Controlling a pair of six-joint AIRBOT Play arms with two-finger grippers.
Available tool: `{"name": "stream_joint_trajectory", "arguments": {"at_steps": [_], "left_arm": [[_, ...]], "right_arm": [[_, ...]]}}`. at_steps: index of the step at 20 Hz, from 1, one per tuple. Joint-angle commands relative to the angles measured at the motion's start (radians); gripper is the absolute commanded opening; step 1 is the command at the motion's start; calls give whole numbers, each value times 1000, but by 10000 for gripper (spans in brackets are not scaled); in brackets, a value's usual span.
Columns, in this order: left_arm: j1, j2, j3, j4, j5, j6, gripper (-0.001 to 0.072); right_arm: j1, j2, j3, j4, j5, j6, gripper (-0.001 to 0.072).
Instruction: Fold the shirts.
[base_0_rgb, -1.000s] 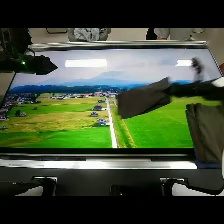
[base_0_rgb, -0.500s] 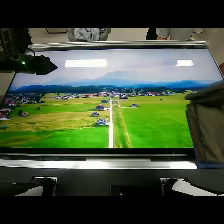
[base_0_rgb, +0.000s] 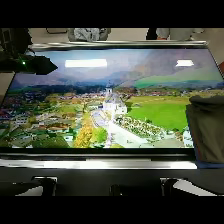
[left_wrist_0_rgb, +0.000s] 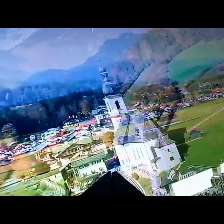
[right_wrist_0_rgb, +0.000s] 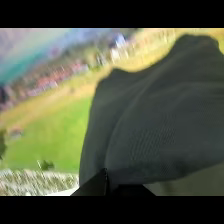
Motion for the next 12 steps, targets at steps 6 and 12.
{"name": "stream_joint_trajectory", "arguments": {"at_steps": [6,12], "left_arm": [[0,0,0,0,-10,1,38],[0,0,0,-4,-10,0,38]], "right_arm": [[-19,181,-555,-534,79,-54,42],[-19,235,-790,-560,-123,-30,469]]}}
